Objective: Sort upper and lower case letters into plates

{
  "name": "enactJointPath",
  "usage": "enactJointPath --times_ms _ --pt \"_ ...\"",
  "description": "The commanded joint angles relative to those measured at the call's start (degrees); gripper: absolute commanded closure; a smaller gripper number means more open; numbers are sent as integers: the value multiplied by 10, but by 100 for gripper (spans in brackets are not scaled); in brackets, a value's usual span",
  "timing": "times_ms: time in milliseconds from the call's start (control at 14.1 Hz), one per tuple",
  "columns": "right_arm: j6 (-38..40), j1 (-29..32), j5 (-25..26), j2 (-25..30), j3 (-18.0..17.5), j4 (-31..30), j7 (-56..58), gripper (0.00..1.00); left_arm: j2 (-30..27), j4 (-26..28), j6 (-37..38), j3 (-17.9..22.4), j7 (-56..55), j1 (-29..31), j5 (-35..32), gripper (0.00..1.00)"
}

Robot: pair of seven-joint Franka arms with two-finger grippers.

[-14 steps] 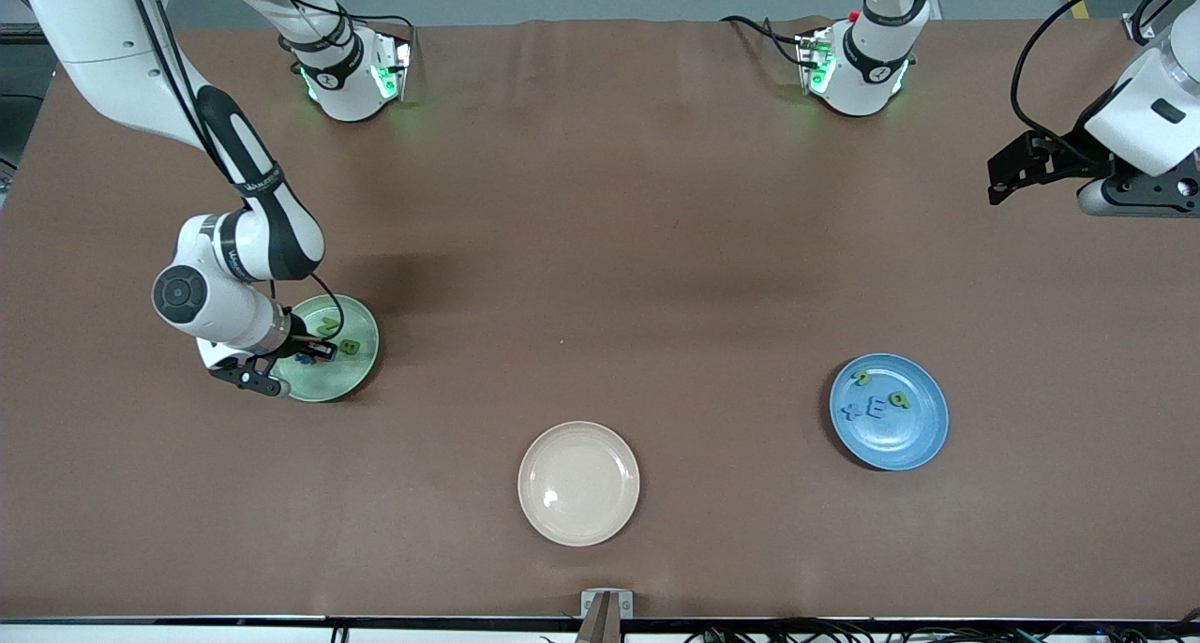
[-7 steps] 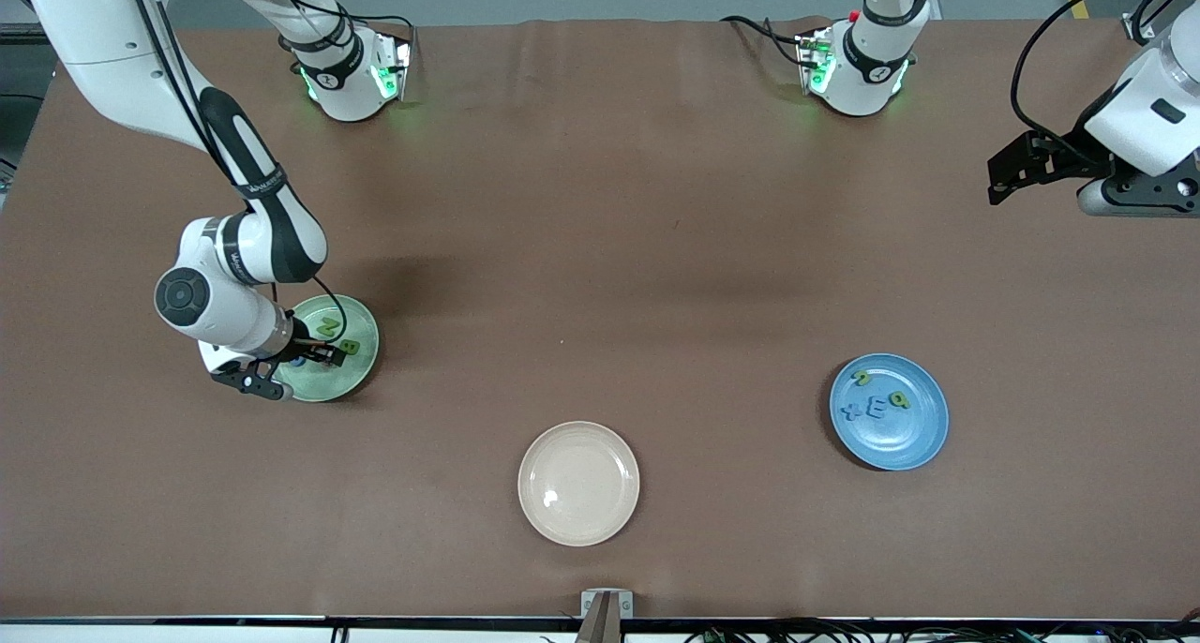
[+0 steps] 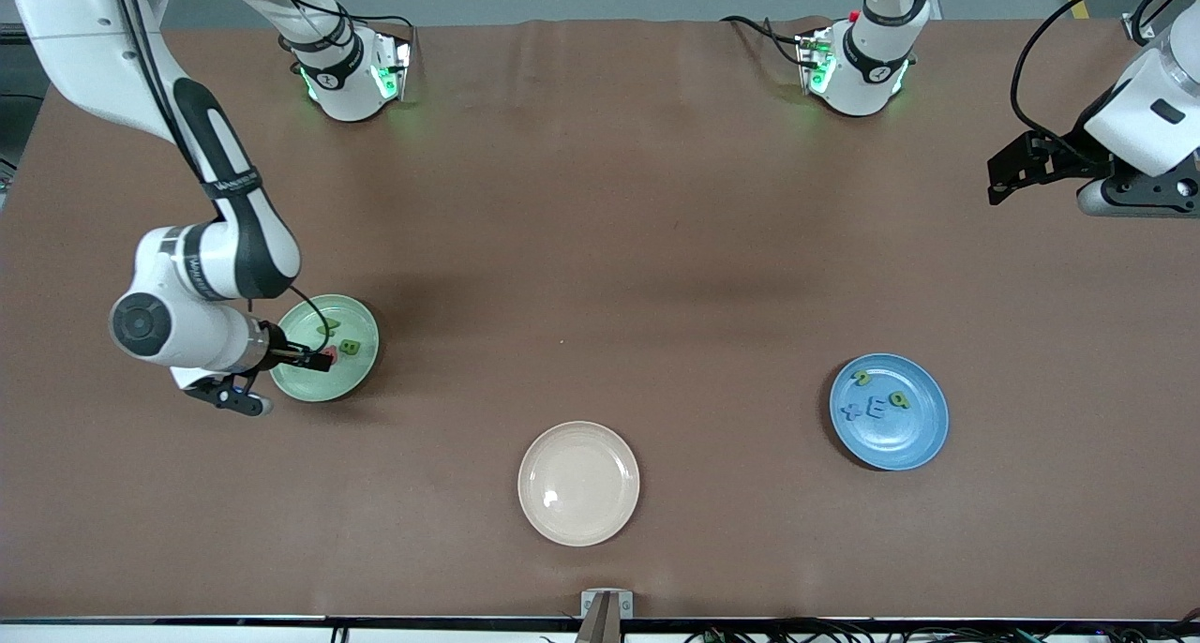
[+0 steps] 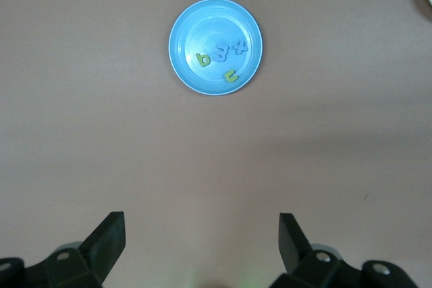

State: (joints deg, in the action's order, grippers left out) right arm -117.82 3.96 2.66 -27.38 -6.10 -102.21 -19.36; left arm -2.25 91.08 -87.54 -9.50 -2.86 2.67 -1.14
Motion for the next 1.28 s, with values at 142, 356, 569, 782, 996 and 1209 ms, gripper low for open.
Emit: enactJointPath --times_ms 142,356,569,782,996,1209 --pt "210 13 2 48 3 122 89 0 -18 15 -4 1 13 4 8 0" --pt "327 31 5 48 4 217 150 0 -18 15 -4 1 14 5 9 0" --pt "357 35 4 50 3 251 159 0 -20 16 -2 1 13 5 9 0" --pt "356 37 5 48 4 263 163 0 -20 16 -1 1 14 5 9 0" --pt "358 40 -4 45 2 275 165 0 -20 16 -1 1 14 5 9 0" --pt "355 33 0 46 0 295 158 0 -20 16 -1 2 14 6 9 0"
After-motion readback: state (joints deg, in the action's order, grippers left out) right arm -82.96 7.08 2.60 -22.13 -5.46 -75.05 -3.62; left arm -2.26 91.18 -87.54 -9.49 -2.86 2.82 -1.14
